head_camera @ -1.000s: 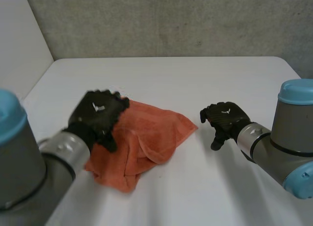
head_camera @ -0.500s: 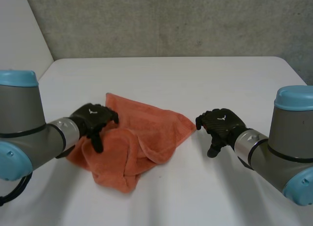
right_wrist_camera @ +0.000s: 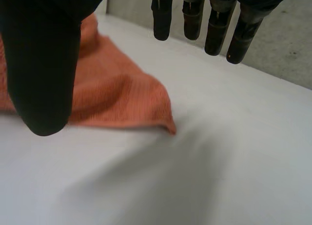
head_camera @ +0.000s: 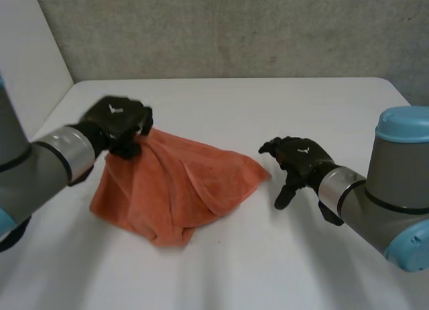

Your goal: Fold the laundry

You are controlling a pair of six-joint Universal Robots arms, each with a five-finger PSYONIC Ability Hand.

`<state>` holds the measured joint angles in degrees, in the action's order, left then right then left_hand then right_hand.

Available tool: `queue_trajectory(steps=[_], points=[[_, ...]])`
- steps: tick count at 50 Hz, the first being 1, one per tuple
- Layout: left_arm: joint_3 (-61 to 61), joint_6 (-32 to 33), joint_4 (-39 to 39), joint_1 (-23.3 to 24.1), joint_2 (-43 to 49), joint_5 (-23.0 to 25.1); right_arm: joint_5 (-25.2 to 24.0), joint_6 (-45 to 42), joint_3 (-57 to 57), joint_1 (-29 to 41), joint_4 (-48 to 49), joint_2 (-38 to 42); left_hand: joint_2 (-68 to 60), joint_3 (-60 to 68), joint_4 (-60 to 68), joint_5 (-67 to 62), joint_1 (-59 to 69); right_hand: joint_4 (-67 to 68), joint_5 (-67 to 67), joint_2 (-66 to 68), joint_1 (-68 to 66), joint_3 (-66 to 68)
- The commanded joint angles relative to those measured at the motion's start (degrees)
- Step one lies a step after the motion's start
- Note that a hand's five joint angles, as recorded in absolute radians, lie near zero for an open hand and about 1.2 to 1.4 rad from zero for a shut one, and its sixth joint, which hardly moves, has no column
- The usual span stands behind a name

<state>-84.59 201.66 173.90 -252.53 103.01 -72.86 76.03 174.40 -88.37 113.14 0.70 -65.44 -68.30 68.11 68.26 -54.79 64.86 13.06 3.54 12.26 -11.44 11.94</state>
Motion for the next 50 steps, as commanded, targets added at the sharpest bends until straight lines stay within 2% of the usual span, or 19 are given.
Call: queue_trajectory(steps=[1,8,12,16,18,20,21,26,27,28,31,35,36,39,40,45,47,48,50], points=[[-1.6,-0.4,-0.3,0.0,-9.6,-0.1,-0.8,11.9,4.3,2.6,0.0,1.8,-11.7,11.9,11.7,-15.2,15.1,-3.1,-3.5,-2.3,1.4,-1.9],[-2.2,-0.6,-0.2,0.1,-14.2,-0.2,-2.6,14.0,10.2,9.6,-0.3,10.8,-11.7,11.9,11.7,-15.2,15.1,-3.1,-3.5,-2.3,1.4,-1.9],[-2.6,-1.0,-0.3,0.1,-15.5,-0.4,-2.0,14.0,13.7,12.4,0.1,14.9,-11.7,11.9,11.7,-15.2,15.1,-3.1,-3.5,-2.3,1.4,-1.9],[-3.5,-1.1,-0.3,0.1,-16.5,-0.5,1.2,13.6,18.0,13.2,0.6,18.6,-11.7,11.9,11.7,-15.2,15.1,-3.1,-3.5,-2.3,1.4,-1.9],[-4.3,-1.1,-0.1,0.0,-17.0,-0.4,5.5,13.3,20.2,13.3,2.3,20.7,-11.7,11.9,11.7,-15.2,15.1,27.7,27.2,28.5,-29.3,28.8],[-4.7,-1.1,-0.1,-0.4,-17.1,-0.3,8.8,13.1,21.0,13.2,4.6,21.1,-11.7,11.9,11.7,-15.2,15.1,66.5,66.0,67.3,-68.1,67.6],[-5.0,-1.1,-0.1,-0.7,-17.1,-0.2,11.7,12.6,21.1,13.2,7.7,20.7,-11.7,11.9,11.7,-15.2,15.1,66.9,66.5,67.7,-68.6,68.1],[-6.2,-1.1,-0.1,-2.3,-16.4,0.0,14.2,5.8,19.2,12.5,12.0,14.6,-11.7,11.9,11.7,-15.2,15.1,66.9,66.5,67.7,-68.6,68.1],[-6.5,-1.1,0.0,-2.5,-16.2,0.0,14.2,3.5,18.4,12.3,12.2,12.3,-11.7,11.9,11.7,-15.2,15.1,66.9,66.5,67.7,-68.6,68.1],[-6.7,-1.1,0.1,-2.9,-16.1,0.1,14.2,-3.4,15.6,12.0,12.8,4.8,-11.7,11.9,11.7,-15.2,15.1,66.9,66.5,67.7,-68.6,68.1],[-7.8,-1.0,1.3,-3.6,-14.2,0.2,13.8,-9.6,14.7,11.0,11.6,-1.3,-11.7,11.9,11.7,-15.2,15.1,66.9,66.5,67.7,-68.6,68.1],[-8.9,-1.1,3.2,-3.7,-9.3,0.3,11.7,-19.7,14.1,8.3,4.9,-7.5,-11.7,11.9,11.7,-15.2,15.1,66.9,66.5,67.7,-68.6,68.1],[-9.3,-1.2,3.3,-3.6,-8.4,0.3,11.1,-23.1,14.6,7.9,-0.2,-8.6,-11.7,11.9,11.7,-15.2,15.1,66.9,66.5,67.7,-68.6,68.1],[-10.3,-1.3,3.6,-2.6,-5.0,0.5,10.8,-27.1,15.3,7.5,-9.7,-9.4,-11.7,11.9,11.7,-15.2,15.1,66.9,66.5,67.7,-68.6,68.1],[-10.7,-1.4,3.8,-2.2,-2.7,0.5,10.8,-28.9,15.7,7.1,-16.2,-9.4,-11.7,11.9,11.7,-15.2,15.1,66.9,66.5,67.7,-68.6,68.1],[-10.6,-1.4,5.0,0.7,3.7,0.5,10.0,-31.8,14.5,5.1,-32.6,-8.2,-11.7,11.9,11.7,-15.2,15.1,66.9,66.5,67.7,-68.6,68.1],[-10.2,-1.4,5.8,1.2,5.6,0.4,10.1,-32.0,14.5,4.8,-34.3,-7.5,-11.7,11.9,11.7,-15.2,15.1,66.9,66.5,67.7,-68.6,68.1],[-9.6,-1.4,7.1,1.3,7.5,0.4,10.0,-32.5,15.5,4.7,-35.4,-4.0,-11.7,11.9,11.7,-15.2,15.1,66.9,66.5,67.7,-68.6,68.1],[-8.7,-1.3,8.9,1.6,9.3,0.3,10.1,-32.7,15.9,4.8,-34.1,-2.0,-11.7,11.9,11.7,-15.2,15.1,66.9,66.5,67.7,-68.6,68.1]])
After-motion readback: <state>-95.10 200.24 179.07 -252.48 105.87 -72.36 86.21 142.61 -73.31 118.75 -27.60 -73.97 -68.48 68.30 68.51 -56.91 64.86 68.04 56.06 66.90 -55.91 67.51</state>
